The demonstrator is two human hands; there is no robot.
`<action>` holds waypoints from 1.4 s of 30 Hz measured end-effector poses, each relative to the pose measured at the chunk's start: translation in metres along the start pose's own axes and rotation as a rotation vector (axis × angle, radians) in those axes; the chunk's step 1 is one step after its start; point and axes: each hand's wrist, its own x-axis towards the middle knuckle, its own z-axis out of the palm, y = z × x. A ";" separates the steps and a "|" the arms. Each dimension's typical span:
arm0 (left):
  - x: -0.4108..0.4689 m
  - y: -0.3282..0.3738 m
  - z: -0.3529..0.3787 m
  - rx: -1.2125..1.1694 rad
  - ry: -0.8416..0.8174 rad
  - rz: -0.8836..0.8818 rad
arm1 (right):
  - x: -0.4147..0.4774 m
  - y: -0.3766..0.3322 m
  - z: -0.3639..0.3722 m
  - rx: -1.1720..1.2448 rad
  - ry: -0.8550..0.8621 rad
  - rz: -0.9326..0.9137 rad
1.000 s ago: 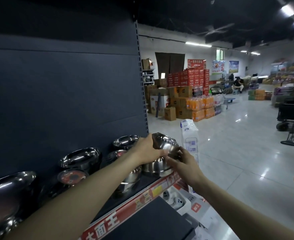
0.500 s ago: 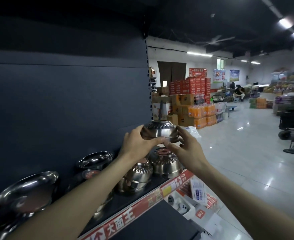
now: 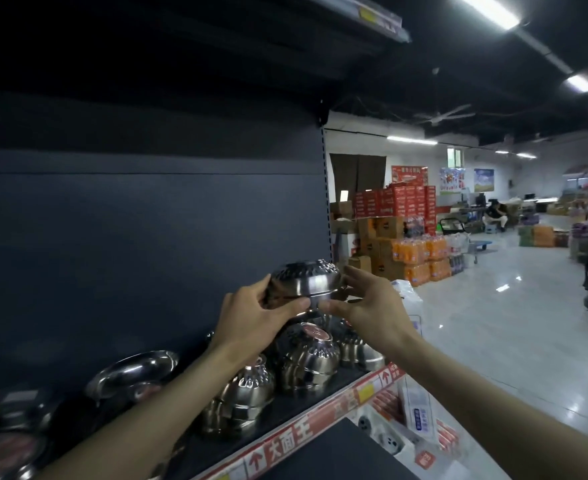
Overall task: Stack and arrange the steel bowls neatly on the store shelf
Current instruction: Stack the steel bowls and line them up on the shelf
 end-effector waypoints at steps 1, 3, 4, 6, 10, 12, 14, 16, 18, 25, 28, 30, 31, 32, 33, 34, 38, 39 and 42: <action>-0.003 0.001 -0.003 -0.008 0.002 -0.008 | 0.000 -0.004 0.001 0.003 -0.014 0.002; -0.008 0.003 -0.008 -0.038 0.011 -0.025 | -0.002 -0.012 0.004 -0.002 -0.041 0.008; -0.009 0.002 -0.010 -0.045 0.008 -0.021 | -0.002 -0.015 0.004 -0.023 -0.041 0.016; -0.010 -0.001 -0.012 -0.057 0.009 0.005 | 0.000 -0.017 0.004 -0.051 -0.045 0.037; -0.014 -0.006 -0.008 -0.086 0.020 0.081 | 0.002 -0.020 0.001 0.047 -0.023 0.083; -0.018 -0.011 -0.004 -0.097 0.018 0.134 | 0.003 -0.026 -0.002 0.092 -0.012 0.096; -0.023 -0.014 -0.002 -0.071 0.021 0.162 | 0.002 -0.033 -0.006 0.130 0.007 0.114; -0.025 -0.019 -0.001 -0.040 0.037 0.207 | 0.002 -0.039 -0.010 0.178 0.021 0.157; -0.024 -0.025 -0.003 -0.005 0.043 0.257 | 0.001 -0.045 -0.014 0.194 0.016 0.191; -0.028 -0.016 -0.019 0.091 -0.055 0.367 | -0.002 -0.072 -0.028 0.254 -0.062 0.288; -0.028 -0.011 -0.022 0.081 -0.071 0.374 | -0.003 -0.073 -0.029 0.234 -0.069 0.331; -0.028 -0.011 -0.026 0.063 -0.075 0.367 | -0.004 -0.073 -0.029 0.218 -0.066 0.351; -0.027 -0.011 -0.028 0.051 -0.080 0.365 | -0.005 -0.074 -0.029 0.212 -0.061 0.358; -0.026 -0.012 -0.030 0.035 -0.079 0.357 | -0.006 -0.075 -0.029 0.207 -0.061 0.359; -0.025 -0.012 -0.031 0.005 -0.077 0.330 | -0.007 -0.076 -0.028 0.203 -0.065 0.359; -0.024 -0.011 -0.034 -0.043 -0.077 0.285 | -0.008 -0.076 -0.028 0.193 -0.065 0.357; -0.018 -0.006 -0.039 -0.280 -0.084 0.210 | -0.015 -0.076 -0.024 0.172 -0.135 0.312; -0.015 -0.005 -0.038 -0.333 -0.096 0.207 | -0.017 -0.075 -0.023 0.186 -0.151 0.301; -0.012 0.000 -0.038 -0.465 -0.086 0.160 | -0.019 -0.073 -0.020 0.261 -0.184 0.280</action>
